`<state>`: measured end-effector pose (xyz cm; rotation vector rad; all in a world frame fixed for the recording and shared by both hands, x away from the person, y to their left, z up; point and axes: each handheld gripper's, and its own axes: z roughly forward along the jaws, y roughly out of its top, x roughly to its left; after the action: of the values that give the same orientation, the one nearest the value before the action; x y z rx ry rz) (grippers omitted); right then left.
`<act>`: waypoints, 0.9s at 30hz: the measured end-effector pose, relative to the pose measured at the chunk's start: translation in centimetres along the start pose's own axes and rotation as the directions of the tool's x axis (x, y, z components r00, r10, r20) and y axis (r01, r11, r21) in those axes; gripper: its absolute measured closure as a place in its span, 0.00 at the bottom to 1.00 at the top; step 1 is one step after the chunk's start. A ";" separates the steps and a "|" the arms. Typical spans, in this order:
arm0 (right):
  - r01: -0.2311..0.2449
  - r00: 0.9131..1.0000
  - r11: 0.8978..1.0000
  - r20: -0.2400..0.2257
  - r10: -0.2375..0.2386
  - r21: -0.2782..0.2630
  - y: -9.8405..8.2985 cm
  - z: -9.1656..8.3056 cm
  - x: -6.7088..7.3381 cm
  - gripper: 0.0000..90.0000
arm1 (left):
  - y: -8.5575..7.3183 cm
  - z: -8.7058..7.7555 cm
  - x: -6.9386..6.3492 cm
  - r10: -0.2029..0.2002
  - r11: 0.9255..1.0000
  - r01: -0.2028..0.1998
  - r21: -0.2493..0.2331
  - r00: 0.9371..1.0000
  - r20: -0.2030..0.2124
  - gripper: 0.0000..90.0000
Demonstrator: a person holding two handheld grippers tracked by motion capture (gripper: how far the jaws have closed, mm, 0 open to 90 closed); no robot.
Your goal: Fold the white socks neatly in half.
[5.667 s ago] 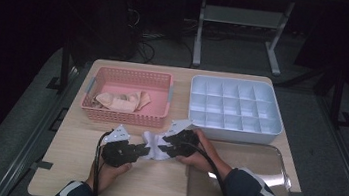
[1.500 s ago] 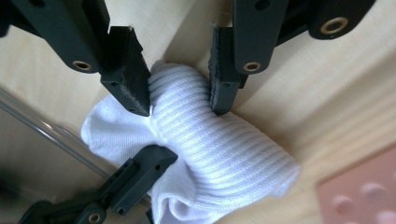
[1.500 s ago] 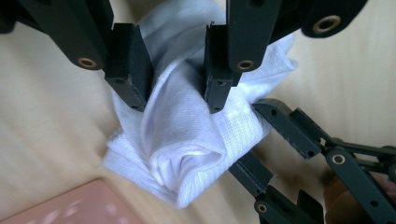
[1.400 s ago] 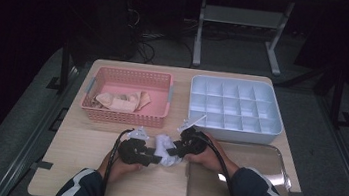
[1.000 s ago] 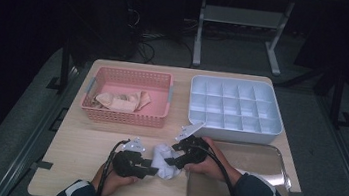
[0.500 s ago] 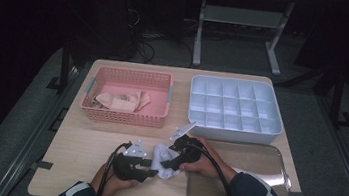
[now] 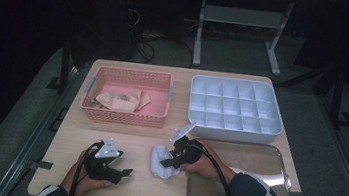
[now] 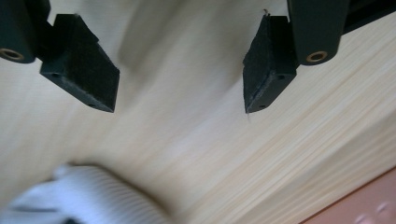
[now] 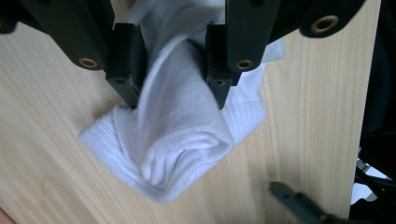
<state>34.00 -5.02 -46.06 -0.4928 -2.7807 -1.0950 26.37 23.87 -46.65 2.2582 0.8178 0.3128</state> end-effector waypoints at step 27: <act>0.036 0.993 0.992 0.117 -0.022 -0.121 0.3 -5.5 0.1 0.73 | -0.2 1.0 1.2 -0.006 0.999 0.005 -0.049 1.000 -0.028 0.17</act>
<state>33.95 -8.52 -41.84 -0.5468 -2.8394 -1.2896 27.58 24.20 -47.52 2.2101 0.8222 0.3587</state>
